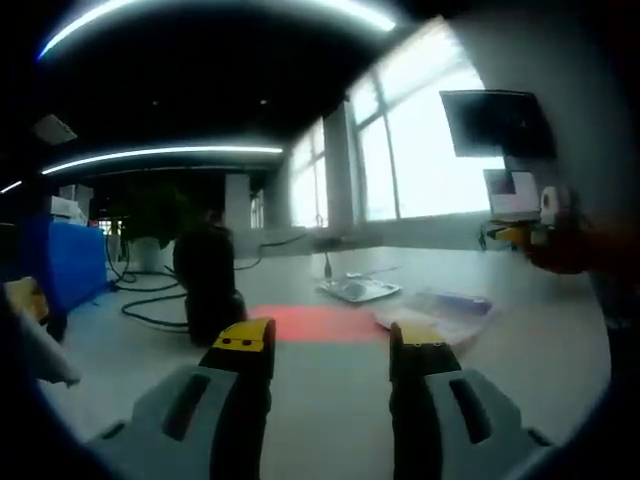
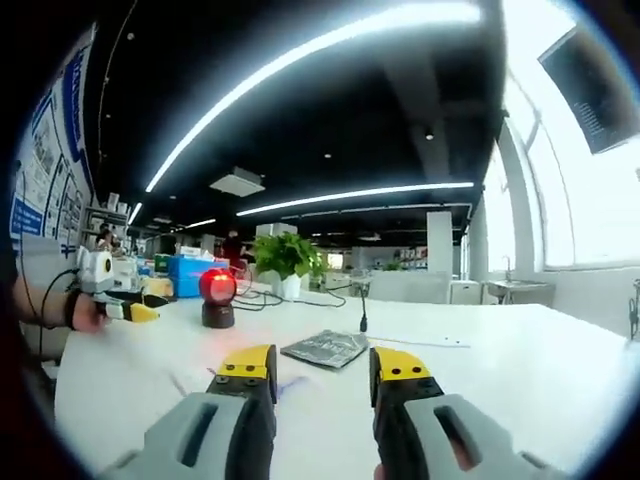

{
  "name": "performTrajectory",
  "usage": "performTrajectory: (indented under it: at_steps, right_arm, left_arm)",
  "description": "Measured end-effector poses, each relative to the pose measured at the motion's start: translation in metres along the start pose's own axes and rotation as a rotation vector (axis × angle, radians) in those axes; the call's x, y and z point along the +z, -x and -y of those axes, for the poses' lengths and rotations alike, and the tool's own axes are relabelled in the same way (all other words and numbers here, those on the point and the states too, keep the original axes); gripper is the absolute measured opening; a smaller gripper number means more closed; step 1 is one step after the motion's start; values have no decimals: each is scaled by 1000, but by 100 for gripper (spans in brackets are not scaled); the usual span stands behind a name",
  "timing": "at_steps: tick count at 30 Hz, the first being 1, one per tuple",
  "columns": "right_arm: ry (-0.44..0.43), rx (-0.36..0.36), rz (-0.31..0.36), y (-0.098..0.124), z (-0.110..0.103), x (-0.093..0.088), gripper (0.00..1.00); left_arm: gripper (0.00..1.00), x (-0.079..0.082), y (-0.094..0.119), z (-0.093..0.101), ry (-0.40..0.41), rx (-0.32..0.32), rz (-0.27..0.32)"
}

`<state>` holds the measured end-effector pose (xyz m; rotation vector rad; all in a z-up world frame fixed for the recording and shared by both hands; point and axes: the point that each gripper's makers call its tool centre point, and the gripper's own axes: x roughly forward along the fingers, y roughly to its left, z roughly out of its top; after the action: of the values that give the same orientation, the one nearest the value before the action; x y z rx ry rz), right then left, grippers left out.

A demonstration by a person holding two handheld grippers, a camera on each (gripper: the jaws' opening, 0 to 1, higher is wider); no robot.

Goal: Clip sheet goods on table flip sheet goods clip sheet goods scan sheet goods put sheet goods back to table

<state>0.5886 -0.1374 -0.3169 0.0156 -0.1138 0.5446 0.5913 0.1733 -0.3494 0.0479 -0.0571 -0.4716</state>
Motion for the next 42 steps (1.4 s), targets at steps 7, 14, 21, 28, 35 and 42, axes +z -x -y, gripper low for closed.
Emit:
performTrajectory:
  at_steps: [7,14,21,28,35,42]
  right_arm:
    - [-17,-42,-1,7,7,-17,35]
    - [21,-44,-1,7,5,-16,34]
    - [32,-43,-6,7,6,-18,34]
    - [4,-59,6,9,13,-17,33]
    - [14,-57,-6,8,11,-19,33]
    - [10,-65,0,9,12,-18,32]
  left_arm:
    - [39,1,0,-3,7,10,4]
    - [39,1,0,-2,3,6,6]
    - [39,4,3,-4,48,-12,16]
    - [39,4,4,-1,23,-12,4]
    - [39,1,5,-4,13,-5,7]
    - [39,2,6,-1,-8,-13,10]
